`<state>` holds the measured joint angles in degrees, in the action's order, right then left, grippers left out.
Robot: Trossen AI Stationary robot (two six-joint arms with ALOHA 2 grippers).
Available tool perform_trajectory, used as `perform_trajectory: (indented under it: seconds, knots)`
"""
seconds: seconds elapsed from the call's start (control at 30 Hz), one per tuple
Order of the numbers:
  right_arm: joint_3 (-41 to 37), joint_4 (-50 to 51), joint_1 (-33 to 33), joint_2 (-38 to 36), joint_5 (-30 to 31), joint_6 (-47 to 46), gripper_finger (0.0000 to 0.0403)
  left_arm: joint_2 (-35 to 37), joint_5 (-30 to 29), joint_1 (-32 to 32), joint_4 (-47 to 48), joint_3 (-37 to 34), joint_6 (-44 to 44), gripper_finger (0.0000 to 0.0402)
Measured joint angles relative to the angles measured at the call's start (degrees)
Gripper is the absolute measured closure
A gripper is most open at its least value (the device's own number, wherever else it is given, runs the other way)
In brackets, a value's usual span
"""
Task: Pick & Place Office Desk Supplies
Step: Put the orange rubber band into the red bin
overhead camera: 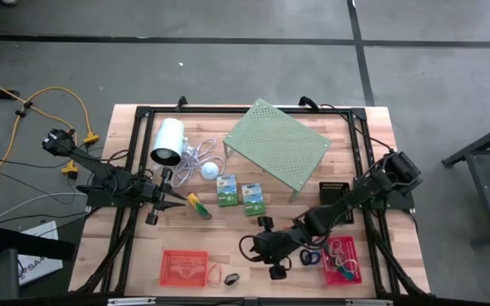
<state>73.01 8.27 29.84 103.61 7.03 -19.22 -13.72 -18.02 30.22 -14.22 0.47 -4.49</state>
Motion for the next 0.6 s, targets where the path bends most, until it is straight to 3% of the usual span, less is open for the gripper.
perform_trajectory:
  seconds: [0.3, 0.6]
  knots:
    - [0.91, -1.59, -0.28, 2.6, 0.72, 1.84, 0.0311, 0.0, 0.0, 0.02, -0.01, 0.0, 0.0, 0.0337]
    - [9.95, -2.88, -1.87, 12.57, 0.51, 5.39, 0.0311, 0.06, 0.0, 0.02, -0.06, 0.0, 0.0, 0.0337]
